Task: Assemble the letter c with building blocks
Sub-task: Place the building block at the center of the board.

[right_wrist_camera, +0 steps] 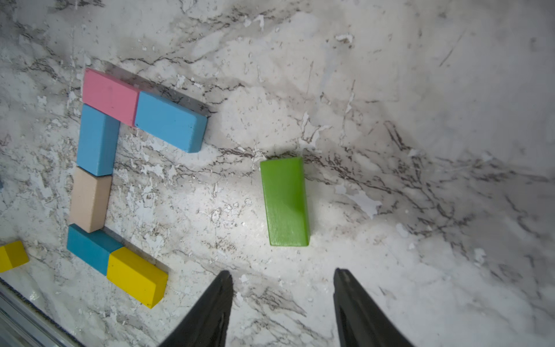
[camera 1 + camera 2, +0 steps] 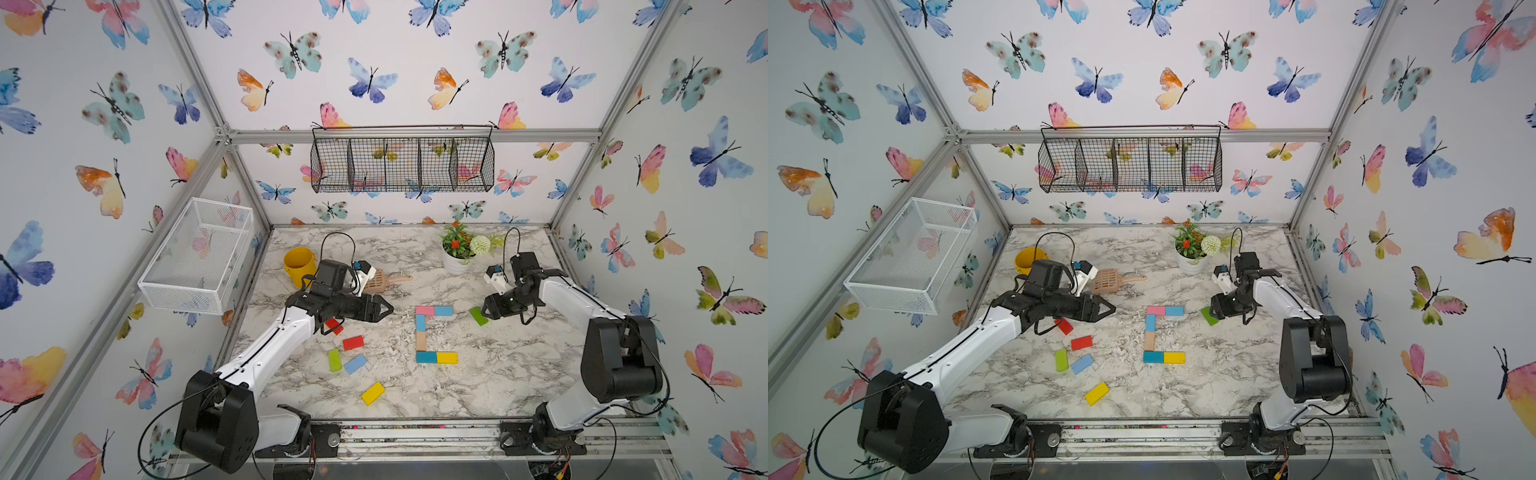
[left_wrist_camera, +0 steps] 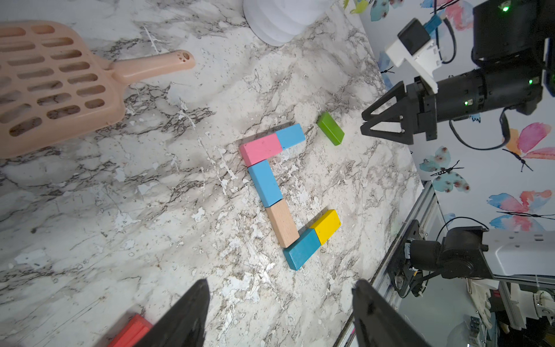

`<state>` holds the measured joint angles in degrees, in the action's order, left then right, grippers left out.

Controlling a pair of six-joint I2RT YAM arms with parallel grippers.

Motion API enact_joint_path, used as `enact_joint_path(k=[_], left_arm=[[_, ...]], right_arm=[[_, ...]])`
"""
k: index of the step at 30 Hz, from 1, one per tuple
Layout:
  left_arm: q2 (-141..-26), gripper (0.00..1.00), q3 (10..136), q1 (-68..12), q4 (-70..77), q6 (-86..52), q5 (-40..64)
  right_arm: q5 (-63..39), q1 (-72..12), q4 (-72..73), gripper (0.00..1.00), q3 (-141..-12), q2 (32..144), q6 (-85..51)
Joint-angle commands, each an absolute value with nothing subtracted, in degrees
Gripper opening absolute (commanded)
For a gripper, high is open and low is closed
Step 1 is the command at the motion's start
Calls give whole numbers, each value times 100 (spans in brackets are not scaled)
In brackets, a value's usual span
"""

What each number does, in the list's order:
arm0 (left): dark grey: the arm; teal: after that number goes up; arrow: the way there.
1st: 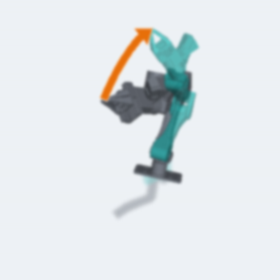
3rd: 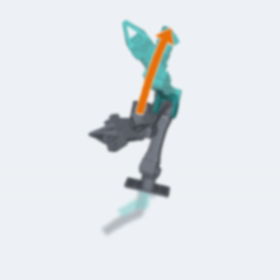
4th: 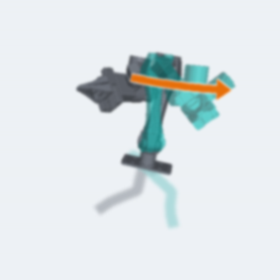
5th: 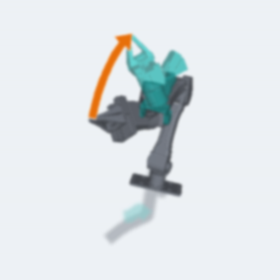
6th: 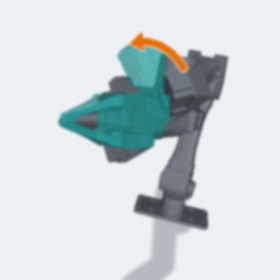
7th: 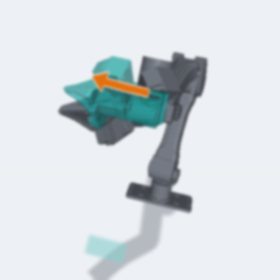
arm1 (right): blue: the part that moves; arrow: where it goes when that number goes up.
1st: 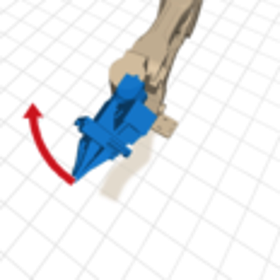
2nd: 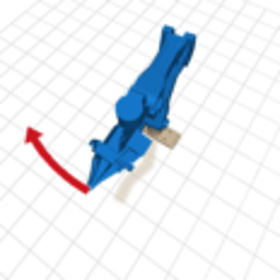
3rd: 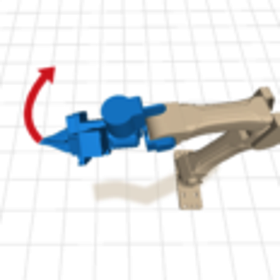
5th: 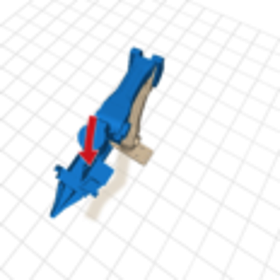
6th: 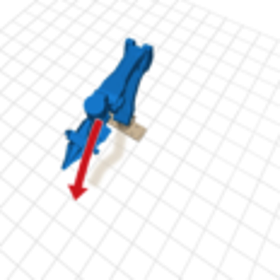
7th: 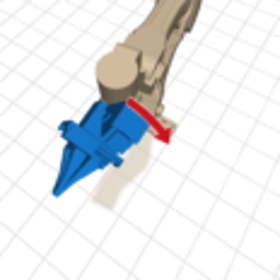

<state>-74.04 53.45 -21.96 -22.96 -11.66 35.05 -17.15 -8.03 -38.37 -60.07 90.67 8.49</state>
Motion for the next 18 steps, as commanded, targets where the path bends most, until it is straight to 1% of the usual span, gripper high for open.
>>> enact_joint_path(k=[1,4,7,11,18], left_arm=[[-7470,76,5324,-2136,-2240,-1196,3674],[-7471,76,5304,-2110,-2235,-1204,3634],[-7462,76,5300,-2096,-2239,-1213,3595],[-7467,76,5289,-2065,-2240,-1208,3568],[-7506,76,5291,-2030,-2238,-1244,3603]], right_arm=[[-1361,-941,-3364,60,-5660,8806,187],[-1039,-1103,-3074,63,-5413,8616,-310],[-730,-1319,-2870,63,-5271,8556,-597],[-484,-1427,-2675,60,-5164,8576,-822],[-458,-1528,-2581,58,-5143,8894,-957]])
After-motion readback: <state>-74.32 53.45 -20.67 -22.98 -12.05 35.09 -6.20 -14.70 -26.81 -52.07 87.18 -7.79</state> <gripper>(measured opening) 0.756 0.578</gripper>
